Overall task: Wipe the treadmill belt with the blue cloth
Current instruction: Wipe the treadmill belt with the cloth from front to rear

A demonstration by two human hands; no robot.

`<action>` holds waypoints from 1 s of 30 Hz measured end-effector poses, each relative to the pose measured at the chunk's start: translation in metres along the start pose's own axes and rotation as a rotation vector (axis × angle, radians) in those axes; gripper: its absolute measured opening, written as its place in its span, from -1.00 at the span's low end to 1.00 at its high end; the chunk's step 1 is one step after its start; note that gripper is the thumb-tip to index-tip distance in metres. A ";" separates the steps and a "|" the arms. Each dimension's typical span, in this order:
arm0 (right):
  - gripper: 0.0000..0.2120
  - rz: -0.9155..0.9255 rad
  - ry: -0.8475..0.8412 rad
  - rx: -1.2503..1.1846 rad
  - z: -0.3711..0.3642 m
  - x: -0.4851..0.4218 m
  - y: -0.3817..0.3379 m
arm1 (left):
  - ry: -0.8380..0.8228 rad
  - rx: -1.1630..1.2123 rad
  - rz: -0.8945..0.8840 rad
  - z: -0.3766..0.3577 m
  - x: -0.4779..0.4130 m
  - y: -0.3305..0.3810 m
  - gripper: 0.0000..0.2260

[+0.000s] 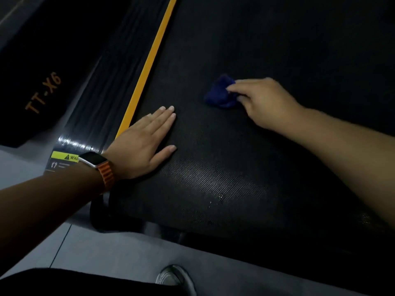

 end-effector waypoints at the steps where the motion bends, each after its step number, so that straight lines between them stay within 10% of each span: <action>1: -0.68 -0.035 0.015 0.005 0.000 0.002 0.000 | 0.000 0.002 -0.010 -0.001 0.000 0.003 -0.29; 9: -0.49 0.305 -0.221 -0.131 -0.016 0.125 -0.088 | -0.023 0.033 -0.063 -0.001 -0.004 0.009 -0.31; 17: -0.71 -0.120 0.011 0.174 0.021 0.030 0.030 | -0.020 0.093 -0.125 -0.002 -0.022 0.036 -0.27; 26: -0.53 0.280 -0.174 -0.005 0.000 0.134 -0.067 | -0.024 0.103 -0.235 -0.003 -0.047 0.078 -0.29; 30: -0.66 -0.003 0.001 0.225 0.020 0.037 0.030 | -0.012 0.092 -0.238 -0.003 -0.047 0.079 -0.29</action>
Point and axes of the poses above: each hand's wrist, its own x-axis away from the middle knuckle, its own z-axis out of the back of the hand, y = z × x, the point moved 9 cm from there along -x, towards the middle knuckle, and after that the axes turned 2 degrees about y, right-handed, at the moved point
